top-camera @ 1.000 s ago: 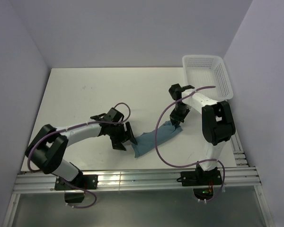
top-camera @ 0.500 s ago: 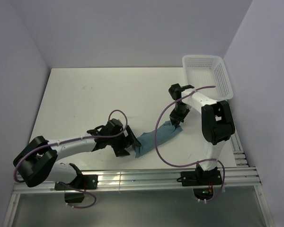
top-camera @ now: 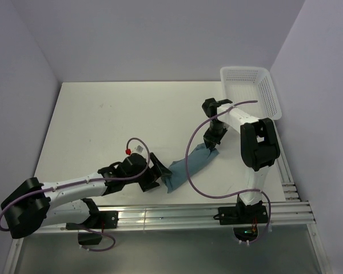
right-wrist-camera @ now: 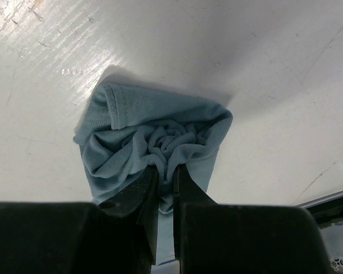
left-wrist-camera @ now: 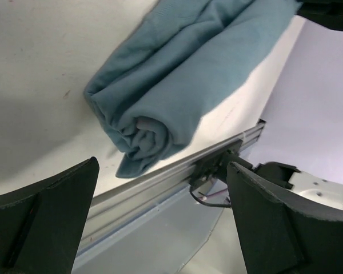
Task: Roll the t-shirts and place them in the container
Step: Roll the tshirt, then place the rolled tshirt into the container
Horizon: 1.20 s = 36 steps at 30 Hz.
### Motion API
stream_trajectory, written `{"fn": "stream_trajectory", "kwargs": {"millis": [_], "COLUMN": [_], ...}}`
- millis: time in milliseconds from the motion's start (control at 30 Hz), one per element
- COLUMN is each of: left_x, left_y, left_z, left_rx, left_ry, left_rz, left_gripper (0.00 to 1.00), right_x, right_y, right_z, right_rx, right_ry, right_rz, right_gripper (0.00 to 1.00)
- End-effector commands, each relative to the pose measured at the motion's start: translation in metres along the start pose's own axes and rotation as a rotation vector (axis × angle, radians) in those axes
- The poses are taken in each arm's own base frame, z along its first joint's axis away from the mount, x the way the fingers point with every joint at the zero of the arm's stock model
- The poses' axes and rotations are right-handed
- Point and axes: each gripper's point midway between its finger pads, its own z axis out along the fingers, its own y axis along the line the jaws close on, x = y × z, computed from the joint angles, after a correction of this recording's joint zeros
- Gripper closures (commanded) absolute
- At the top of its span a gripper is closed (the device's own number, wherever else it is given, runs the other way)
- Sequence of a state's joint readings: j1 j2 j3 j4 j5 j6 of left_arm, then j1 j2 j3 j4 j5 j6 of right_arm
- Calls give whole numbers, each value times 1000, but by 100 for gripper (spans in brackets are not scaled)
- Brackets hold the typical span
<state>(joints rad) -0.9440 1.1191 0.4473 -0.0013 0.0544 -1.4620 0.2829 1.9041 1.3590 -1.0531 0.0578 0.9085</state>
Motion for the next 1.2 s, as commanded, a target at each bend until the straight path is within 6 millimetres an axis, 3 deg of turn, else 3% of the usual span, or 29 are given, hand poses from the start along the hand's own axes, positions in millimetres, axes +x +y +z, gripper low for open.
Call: {"fn": "stream_trajectory", "kwargs": {"millis": [0, 133, 167, 200, 267, 400, 633, 1033, 1133, 1167], "left_x": [5, 12, 16, 15, 17, 9, 16, 12, 11, 3], "left_y": [-14, -6, 4, -2, 12, 19, 32, 70, 75, 78], "left_z": [12, 20, 21, 22, 24, 28, 43, 47, 47, 47], "left_rx": [31, -16, -30, 15, 9, 19, -39, -151, -140, -143], "left_ry": [-15, -40, -39, -49, -60, -122, -122, -154, -136, -146], "left_rz": [-13, -33, -59, -74, -102, -120, -165, -193, -177, -187], "left_gripper": [0, 0, 0, 1, 1, 1, 1, 48, 54, 65], "right_x": [-16, -13, -14, -13, -12, -11, -10, -6, -5, -4], "right_y": [13, 12, 12, 13, 13, 13, 11, 10, 10, 10], "right_z": [3, 2, 2, 2, 2, 1, 0, -1, -3, -3], "right_rx": [-22, -19, -23, -26, -27, -34, -39, -50, -54, -52], "right_ry": [-56, -47, -49, -48, -41, -41, -42, -38, -37, -32], "right_rz": [28, 41, 42, 46, 47, 52, 65, 76, 79, 77], "right_gripper": [100, 100, 100, 100, 100, 100, 100, 100, 100, 100]}}
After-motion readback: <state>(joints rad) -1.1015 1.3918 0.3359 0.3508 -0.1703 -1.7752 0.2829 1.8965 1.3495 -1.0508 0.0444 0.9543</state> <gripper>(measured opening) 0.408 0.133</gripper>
